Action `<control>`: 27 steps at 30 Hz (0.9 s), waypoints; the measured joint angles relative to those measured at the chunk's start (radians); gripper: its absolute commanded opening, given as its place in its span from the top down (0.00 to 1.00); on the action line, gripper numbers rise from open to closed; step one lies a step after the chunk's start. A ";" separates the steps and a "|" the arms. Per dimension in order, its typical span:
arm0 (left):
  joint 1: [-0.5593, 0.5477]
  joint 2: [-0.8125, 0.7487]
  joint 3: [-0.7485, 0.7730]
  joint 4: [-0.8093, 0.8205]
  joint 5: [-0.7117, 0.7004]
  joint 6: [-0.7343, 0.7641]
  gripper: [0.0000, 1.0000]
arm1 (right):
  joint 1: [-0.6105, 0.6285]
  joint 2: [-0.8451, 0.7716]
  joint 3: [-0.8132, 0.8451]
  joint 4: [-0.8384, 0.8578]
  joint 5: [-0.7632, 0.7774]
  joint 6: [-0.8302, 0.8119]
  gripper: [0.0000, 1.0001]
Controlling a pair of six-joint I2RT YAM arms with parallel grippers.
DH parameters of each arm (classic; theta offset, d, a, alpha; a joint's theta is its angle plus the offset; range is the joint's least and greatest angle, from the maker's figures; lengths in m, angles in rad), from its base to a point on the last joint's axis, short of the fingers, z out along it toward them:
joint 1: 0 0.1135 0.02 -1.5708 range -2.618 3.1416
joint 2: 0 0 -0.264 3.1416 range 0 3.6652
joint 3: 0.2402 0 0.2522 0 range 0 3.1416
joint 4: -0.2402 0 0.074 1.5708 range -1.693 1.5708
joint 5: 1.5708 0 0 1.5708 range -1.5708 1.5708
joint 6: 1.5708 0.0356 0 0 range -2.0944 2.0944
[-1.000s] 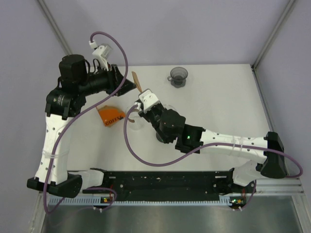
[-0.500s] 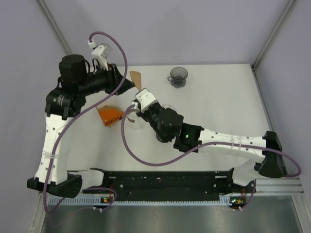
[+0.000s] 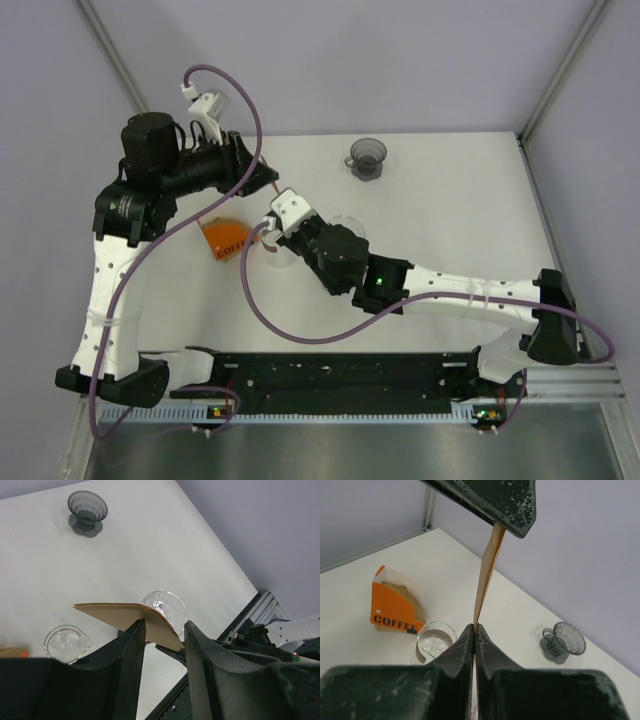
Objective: Place the coffee filter in the dripper
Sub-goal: Place the coffee filter at the coffee filter holder.
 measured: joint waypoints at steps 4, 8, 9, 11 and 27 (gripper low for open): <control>0.000 0.000 0.000 -0.001 -0.009 0.000 0.62 | 0.000 0.002 0.002 -0.001 0.000 0.000 1.00; 0.000 0.000 0.000 -0.006 -0.027 0.017 0.62 | 0.000 0.002 0.002 -0.001 0.000 0.000 1.00; 0.000 0.000 0.000 -0.011 -0.034 0.023 0.61 | 0.000 0.002 0.002 -0.001 0.000 0.000 1.00; 0.000 -0.002 0.000 -0.023 -0.054 0.036 0.56 | 0.000 0.002 0.002 -0.001 0.000 0.000 1.00; 0.013 -0.045 -0.007 -0.063 -0.024 0.117 0.40 | 0.000 -0.018 0.000 -0.008 -0.050 0.020 1.00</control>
